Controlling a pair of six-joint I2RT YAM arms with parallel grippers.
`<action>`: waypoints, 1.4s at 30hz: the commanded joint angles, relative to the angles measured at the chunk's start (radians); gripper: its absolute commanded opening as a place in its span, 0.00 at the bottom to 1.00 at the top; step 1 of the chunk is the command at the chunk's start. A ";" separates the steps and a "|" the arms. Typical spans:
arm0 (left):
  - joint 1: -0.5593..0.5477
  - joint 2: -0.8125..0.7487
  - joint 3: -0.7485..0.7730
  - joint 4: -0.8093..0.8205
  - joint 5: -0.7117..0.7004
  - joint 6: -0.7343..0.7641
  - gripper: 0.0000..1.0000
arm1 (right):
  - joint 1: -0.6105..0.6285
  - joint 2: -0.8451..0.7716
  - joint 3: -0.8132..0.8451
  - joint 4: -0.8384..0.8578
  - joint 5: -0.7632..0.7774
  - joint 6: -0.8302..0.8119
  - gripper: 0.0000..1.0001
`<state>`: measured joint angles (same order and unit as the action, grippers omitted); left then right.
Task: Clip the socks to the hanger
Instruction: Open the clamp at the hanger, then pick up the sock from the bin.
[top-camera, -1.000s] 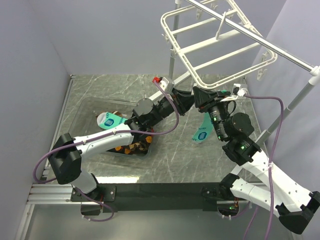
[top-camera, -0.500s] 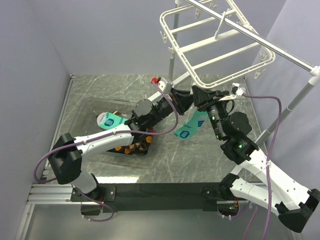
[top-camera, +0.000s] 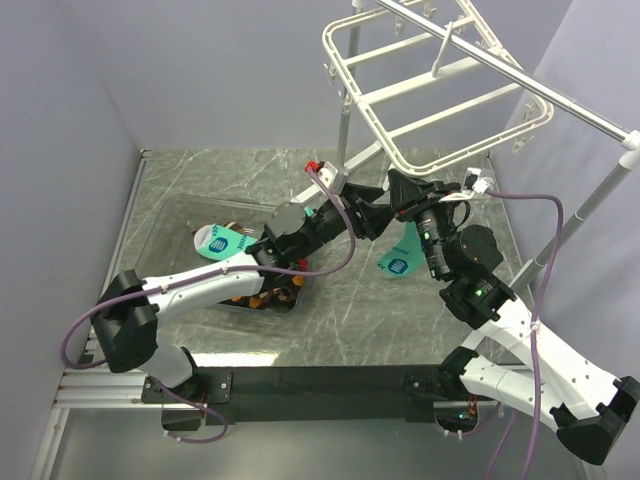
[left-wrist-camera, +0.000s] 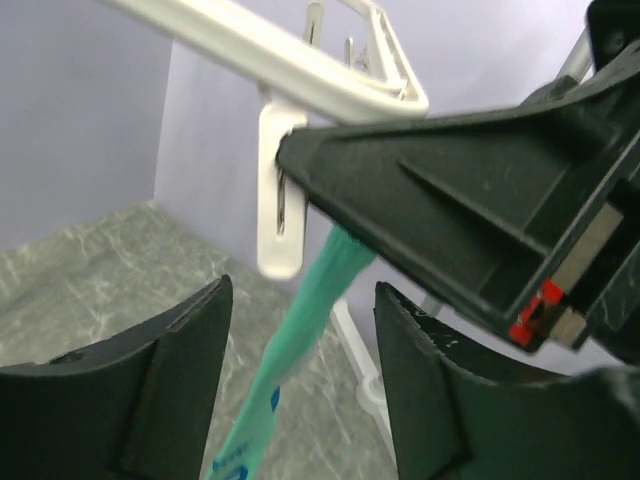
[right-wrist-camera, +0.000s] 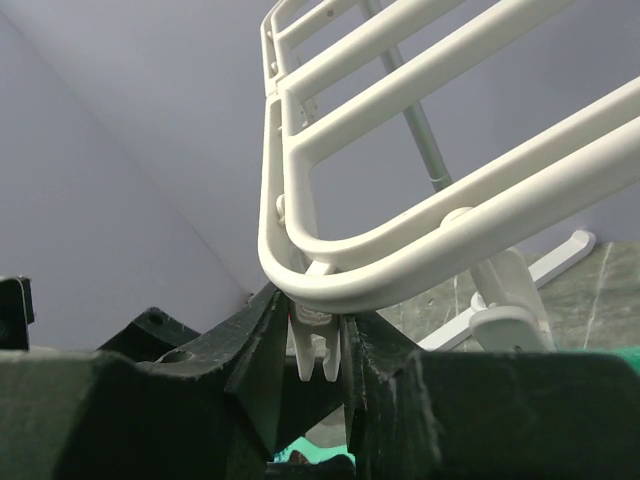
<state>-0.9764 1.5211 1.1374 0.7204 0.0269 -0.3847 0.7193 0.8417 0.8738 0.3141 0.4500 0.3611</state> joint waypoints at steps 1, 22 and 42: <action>0.011 -0.102 -0.019 -0.067 -0.024 -0.029 0.66 | -0.006 -0.012 -0.007 0.082 0.044 -0.045 0.00; 0.498 -0.383 -0.330 -0.628 -0.084 -0.221 0.71 | -0.007 -0.004 -0.111 0.290 -0.056 -0.287 0.00; 0.268 -0.063 -0.163 -0.596 -0.162 0.153 0.71 | -0.008 0.025 0.011 0.122 0.003 -0.229 0.00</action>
<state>-0.6456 1.4124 0.8673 0.1390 -0.0040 -0.3340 0.7189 0.8680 0.8257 0.4473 0.4328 0.1143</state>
